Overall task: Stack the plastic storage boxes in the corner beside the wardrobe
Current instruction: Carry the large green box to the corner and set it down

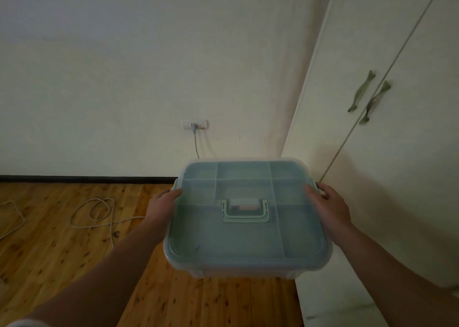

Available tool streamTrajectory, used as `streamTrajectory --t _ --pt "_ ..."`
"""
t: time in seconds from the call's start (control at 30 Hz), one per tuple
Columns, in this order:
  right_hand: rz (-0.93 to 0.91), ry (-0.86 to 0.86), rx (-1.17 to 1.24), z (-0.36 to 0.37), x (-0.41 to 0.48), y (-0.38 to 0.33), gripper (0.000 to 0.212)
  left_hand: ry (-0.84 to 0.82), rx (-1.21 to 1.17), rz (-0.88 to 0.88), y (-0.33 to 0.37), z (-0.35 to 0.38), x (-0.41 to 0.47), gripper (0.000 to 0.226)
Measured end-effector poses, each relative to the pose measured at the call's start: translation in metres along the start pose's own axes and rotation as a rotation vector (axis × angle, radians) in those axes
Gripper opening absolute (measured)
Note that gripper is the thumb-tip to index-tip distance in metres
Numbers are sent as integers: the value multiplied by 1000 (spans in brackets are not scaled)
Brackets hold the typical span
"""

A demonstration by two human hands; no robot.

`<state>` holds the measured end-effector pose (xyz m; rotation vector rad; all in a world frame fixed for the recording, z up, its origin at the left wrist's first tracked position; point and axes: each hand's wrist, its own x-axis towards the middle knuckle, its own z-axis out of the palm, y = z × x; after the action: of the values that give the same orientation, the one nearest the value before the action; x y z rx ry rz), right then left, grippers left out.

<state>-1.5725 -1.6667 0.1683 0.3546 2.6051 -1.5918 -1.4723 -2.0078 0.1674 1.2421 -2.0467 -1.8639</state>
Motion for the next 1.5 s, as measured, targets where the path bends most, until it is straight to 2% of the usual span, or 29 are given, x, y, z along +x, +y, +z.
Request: streamTrajectory --t 0.37,0.57,0.73,0.9,1.17,1.5 --pt "-4 -14 -41 26 110 -31 54 6 -27 8 44 46 92 49" --pt "1 -1 -46 55 167 -45 52 -58 -20 -39 68 64 149 54" --pt "37 -14 -39 78 213 -58 53 -105 -18 -47 92 79 202 48" --pt "69 -13 -51 99 250 -68 54 -113 -3 -74 113 94 253 59" --pt "91 -28 -28 121 304 -72 57 -153 38 -96 129 127 317 54" --pt "161 -128 -67 137 374 -48 56 -67 92 -168 129 170 353 54"
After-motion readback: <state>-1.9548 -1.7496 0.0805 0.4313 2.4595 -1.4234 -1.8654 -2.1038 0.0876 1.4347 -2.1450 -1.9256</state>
